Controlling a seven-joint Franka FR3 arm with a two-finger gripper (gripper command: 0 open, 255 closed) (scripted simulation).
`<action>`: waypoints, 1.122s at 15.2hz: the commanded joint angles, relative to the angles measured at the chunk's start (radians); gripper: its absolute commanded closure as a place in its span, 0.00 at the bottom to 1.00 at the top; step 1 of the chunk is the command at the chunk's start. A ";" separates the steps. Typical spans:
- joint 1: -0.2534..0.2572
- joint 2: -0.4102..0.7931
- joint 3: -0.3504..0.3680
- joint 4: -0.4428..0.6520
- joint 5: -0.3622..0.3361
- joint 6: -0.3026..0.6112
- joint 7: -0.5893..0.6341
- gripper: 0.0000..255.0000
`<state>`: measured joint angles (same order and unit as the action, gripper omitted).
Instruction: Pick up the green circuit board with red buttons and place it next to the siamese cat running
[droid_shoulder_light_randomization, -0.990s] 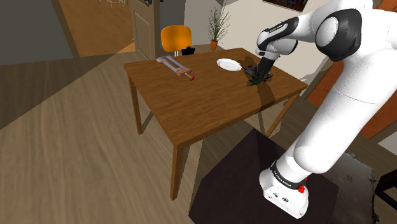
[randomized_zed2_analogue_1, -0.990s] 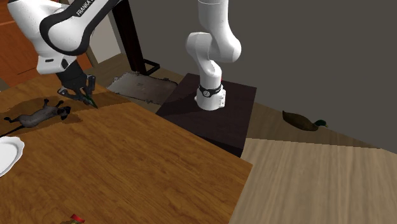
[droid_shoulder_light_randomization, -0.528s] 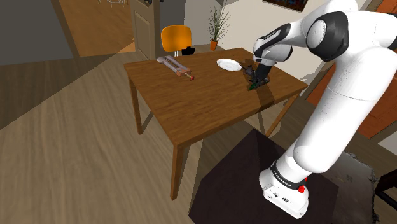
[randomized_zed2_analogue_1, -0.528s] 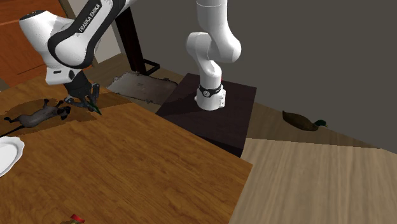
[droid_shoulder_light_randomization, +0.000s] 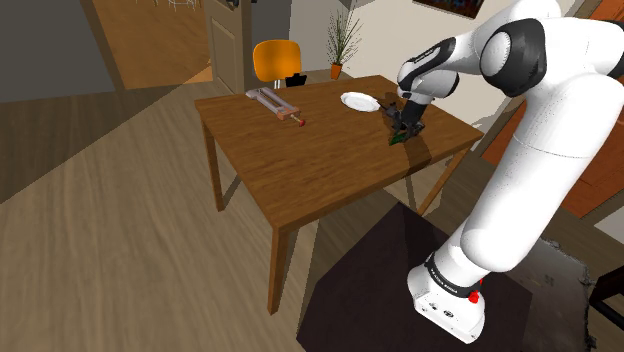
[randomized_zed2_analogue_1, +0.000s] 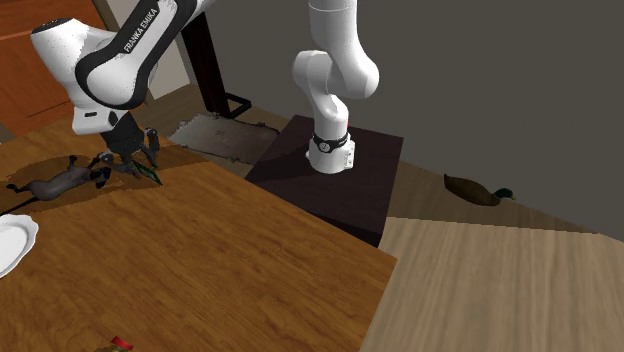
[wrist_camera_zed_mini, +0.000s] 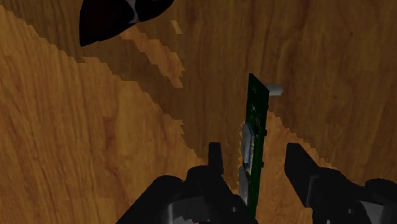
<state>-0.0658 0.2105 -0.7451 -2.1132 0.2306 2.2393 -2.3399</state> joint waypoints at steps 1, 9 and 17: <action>0.000 0.000 0.000 0.000 0.000 0.000 0.000 0.00; 0.021 -0.081 -0.024 0.054 -0.079 -0.109 0.054 0.00; 0.020 -0.081 -0.024 0.054 -0.079 -0.109 0.054 0.00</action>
